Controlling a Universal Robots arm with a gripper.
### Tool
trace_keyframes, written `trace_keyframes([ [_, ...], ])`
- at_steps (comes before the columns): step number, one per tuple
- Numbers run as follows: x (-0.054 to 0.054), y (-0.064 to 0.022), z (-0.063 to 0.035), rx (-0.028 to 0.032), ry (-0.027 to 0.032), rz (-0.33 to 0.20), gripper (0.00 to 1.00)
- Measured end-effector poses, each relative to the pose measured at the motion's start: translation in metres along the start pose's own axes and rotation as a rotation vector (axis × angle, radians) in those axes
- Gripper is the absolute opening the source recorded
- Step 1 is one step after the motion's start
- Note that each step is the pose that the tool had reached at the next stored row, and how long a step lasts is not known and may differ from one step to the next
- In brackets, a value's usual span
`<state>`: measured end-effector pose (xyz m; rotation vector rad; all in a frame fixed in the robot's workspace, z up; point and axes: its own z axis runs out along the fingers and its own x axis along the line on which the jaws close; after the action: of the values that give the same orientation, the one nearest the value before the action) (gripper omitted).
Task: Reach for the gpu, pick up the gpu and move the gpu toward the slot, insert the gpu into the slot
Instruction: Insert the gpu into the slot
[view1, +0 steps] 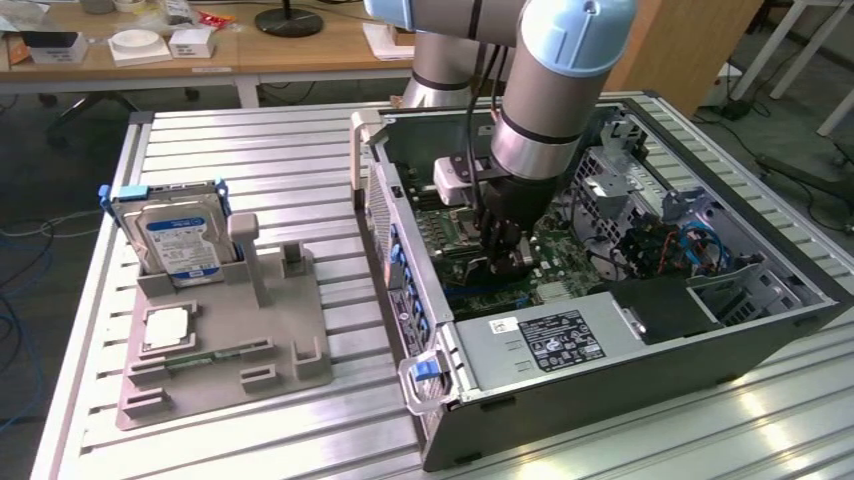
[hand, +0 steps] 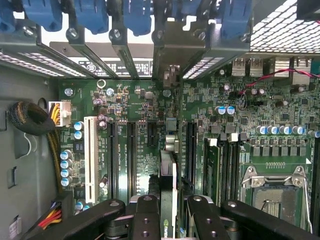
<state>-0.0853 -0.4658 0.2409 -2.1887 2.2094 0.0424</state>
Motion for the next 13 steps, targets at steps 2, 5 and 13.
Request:
trace_keyframes([
  [2,0.0000,0.0000,0.0001,0.0000,0.0000,0.000,0.26],
  [5,0.0000,0.0000,0.0002,0.0002,-0.0003,0.000,0.26],
  [13,0.0000,0.0002,0.0012,0.0004,-0.0002,0.000,0.26],
])
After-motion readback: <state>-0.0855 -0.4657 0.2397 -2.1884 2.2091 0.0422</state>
